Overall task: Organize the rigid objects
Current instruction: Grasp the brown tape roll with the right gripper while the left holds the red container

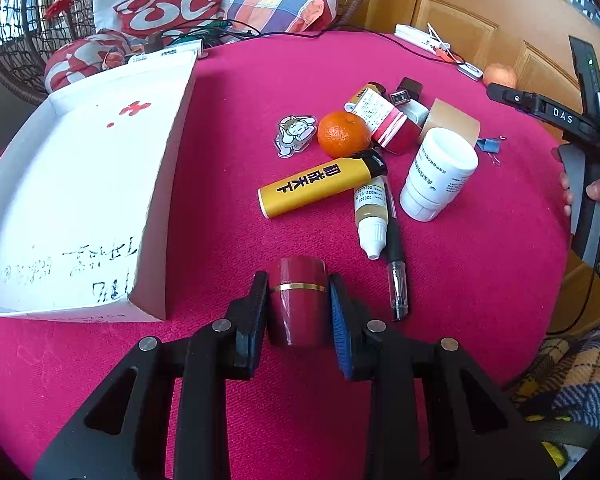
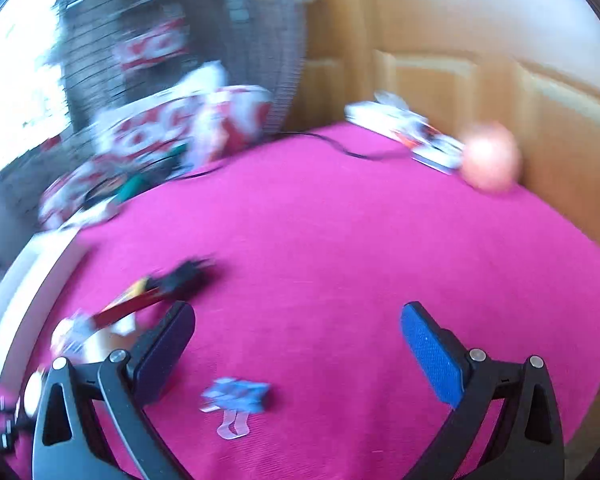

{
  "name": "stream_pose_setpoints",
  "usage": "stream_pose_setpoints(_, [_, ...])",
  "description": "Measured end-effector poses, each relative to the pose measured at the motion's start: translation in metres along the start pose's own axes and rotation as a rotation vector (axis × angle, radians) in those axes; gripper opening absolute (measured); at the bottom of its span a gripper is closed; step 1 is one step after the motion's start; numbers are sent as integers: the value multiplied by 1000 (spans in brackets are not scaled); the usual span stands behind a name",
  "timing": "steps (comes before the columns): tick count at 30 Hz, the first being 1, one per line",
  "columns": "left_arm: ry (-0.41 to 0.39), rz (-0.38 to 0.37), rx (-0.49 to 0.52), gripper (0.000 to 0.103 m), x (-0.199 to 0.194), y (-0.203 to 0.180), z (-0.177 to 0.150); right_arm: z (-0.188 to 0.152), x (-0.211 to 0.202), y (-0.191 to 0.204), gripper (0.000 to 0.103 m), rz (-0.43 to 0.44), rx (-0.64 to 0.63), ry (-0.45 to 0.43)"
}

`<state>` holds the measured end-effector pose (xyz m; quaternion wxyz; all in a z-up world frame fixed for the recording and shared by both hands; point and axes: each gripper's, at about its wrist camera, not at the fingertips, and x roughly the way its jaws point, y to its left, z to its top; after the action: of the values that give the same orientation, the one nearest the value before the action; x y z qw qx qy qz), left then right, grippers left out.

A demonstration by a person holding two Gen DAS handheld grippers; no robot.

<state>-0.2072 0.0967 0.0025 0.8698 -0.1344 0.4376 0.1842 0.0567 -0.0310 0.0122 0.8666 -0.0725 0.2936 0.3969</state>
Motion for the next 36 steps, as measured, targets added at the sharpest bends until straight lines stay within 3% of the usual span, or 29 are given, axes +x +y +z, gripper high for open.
stream_pose_setpoints(2, [-3, -2, -1, 28, -1, 0, -1, 2, 0, 27, 103, 83, -112, 28])
stream_pose_setpoints(7, [-9, -10, -13, 28, -3, 2, -5, 6, 11, 57, 103, 171, -239, 120])
stream_pose_setpoints(17, [-18, -21, -29, 28, -5, 4, -4, -6, 27, 85, 97, 178, -396, 187])
stream_pose_setpoints(19, [-24, -20, -29, 28, -7, 4, -4, -10, 34, 90, 89, 183, -412, 214])
stream_pose_setpoints(23, [-42, -15, -25, 28, -12, 4, -2, -19, 49, 92, 52, 225, -411, 301])
stream_pose_setpoints(28, [-74, -11, -21, 28, -22, 4, 6, -13, 37, 79, 52, 227, -342, 259])
stream_pose_setpoints(36, [-164, -1, -15, 28, -48, 11, 24, 29, -10, 56, 52, 237, -224, 87])
